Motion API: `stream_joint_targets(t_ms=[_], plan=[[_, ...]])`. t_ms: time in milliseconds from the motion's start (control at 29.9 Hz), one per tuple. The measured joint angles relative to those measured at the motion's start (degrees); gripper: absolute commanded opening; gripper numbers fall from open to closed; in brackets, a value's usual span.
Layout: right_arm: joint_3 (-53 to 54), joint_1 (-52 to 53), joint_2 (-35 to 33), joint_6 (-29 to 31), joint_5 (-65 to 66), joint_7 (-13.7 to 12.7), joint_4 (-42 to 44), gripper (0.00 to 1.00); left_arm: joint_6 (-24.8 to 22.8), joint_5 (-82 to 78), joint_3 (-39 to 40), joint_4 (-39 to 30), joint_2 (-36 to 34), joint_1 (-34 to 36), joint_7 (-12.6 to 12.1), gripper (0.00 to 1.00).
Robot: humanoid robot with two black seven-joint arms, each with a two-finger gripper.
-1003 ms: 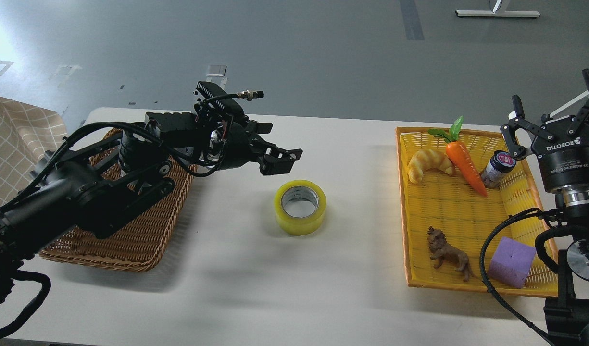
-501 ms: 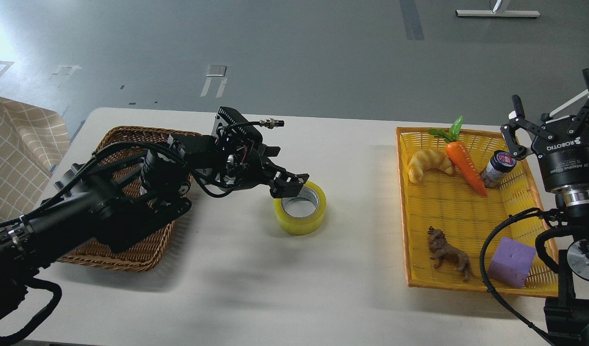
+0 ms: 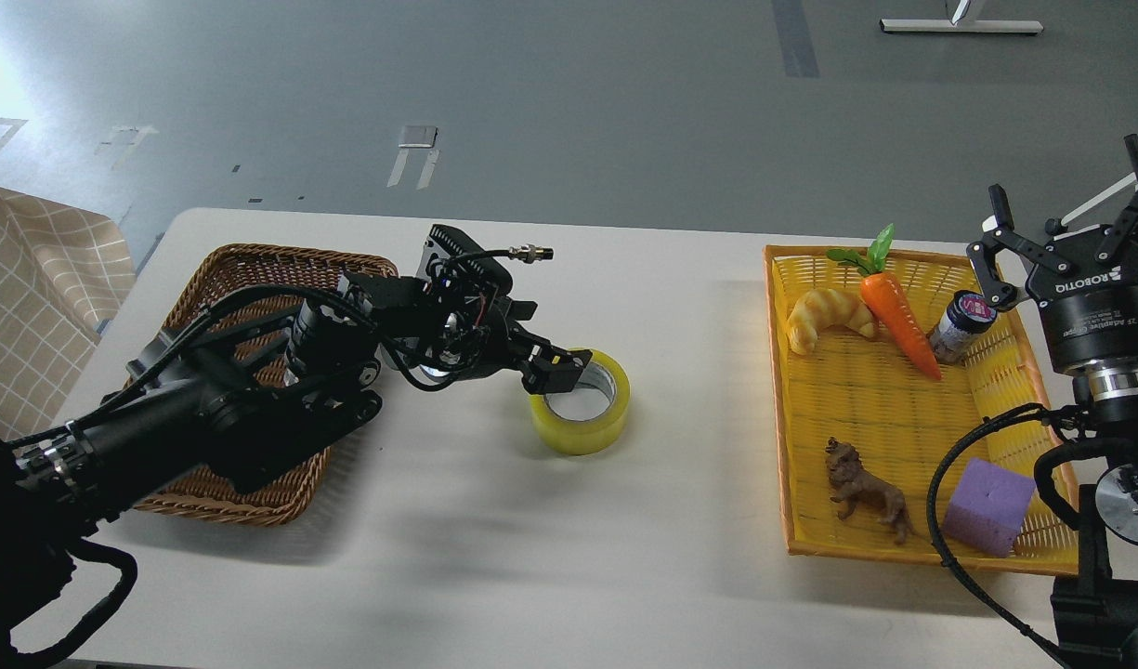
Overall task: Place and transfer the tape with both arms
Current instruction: 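Grasp the tape roll's rim with the left gripper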
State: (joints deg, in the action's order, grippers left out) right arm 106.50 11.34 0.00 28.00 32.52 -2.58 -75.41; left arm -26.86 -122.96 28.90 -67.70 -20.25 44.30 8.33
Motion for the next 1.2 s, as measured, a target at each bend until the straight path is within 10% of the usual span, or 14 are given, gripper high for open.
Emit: stream_joint_targets(t_ms=[1203], plan=[[0.03, -0.35, 0.0, 0.0, 0.0, 0.01, 0.0, 0.98, 0.41, 0.0, -0.08, 5.33, 3.18, -3.41, -0.97, 0.67]])
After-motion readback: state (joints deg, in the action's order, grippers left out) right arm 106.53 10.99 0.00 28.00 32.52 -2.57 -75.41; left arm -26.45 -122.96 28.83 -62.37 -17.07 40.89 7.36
